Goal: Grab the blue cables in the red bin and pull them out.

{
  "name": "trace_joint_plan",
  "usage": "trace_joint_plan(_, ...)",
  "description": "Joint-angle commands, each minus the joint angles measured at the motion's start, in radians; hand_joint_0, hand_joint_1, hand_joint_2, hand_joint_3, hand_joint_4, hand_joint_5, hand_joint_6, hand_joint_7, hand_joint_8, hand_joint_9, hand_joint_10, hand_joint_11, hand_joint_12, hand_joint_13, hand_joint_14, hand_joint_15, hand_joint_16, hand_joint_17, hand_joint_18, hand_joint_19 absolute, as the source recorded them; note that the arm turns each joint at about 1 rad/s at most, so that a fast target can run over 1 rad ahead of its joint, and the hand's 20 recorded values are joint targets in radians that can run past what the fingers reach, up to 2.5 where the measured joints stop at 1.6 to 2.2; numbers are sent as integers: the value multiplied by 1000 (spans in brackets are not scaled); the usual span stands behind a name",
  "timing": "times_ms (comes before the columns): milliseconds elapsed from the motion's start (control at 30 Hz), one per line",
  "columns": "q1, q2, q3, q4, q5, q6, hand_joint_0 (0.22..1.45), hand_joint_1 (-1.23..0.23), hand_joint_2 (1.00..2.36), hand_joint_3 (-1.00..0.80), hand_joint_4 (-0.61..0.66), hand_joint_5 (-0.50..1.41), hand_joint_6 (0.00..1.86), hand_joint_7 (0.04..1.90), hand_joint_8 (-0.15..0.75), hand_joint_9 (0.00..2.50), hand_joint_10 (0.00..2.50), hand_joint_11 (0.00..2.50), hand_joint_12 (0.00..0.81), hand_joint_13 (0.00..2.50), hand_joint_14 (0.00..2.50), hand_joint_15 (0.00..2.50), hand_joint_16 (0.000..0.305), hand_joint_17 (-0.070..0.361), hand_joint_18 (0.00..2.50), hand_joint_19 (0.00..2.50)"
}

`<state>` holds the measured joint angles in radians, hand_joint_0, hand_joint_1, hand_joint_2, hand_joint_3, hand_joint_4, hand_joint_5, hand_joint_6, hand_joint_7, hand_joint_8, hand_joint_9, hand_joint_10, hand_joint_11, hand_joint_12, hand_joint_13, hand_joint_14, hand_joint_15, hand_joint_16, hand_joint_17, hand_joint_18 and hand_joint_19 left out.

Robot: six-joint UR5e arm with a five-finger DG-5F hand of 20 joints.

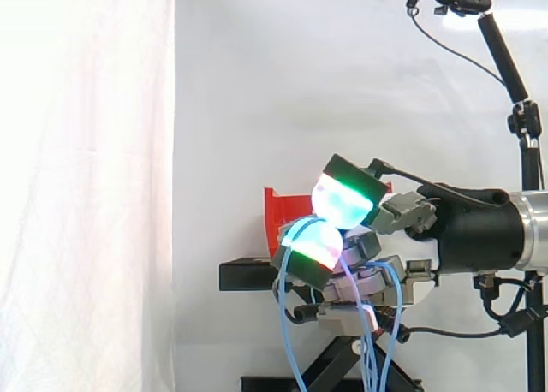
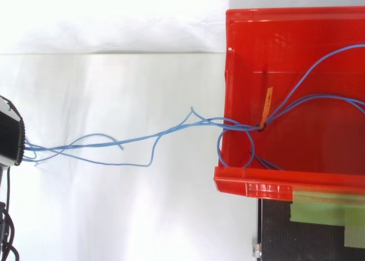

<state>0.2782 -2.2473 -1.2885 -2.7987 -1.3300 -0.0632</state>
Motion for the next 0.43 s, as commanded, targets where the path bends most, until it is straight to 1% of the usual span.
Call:
trace_joint_plan(0, -1, 0, 0, 1, 0, 1, 933, -946, 1014, -576, -28, 755, 898, 621, 240, 926, 2149, 1433, 325, 1217, 1216, 1399, 42, 95, 1006, 1226)
trace_joint_plan(200, -1, 0, 0, -1, 0, 0, 932, -947, 1014, -565, -27, 758, 894, 626, 240, 924, 2138, 1454, 326, 1221, 1217, 1393, 43, 97, 1008, 1223)
trace_joint_plan(367, -1, 0, 0, 1, 0, 0, 931, -949, 1016, -555, -29, 762, 891, 632, 240, 924, 2150, 1425, 326, 1220, 1214, 1396, 42, 95, 1007, 1225)
trace_joint_plan(400, 1, 0, 0, 1, 0, 0, 931, -949, 1015, -555, -29, 762, 891, 632, 240, 924, 2138, 1452, 327, 1220, 1216, 1396, 42, 95, 1006, 1229)
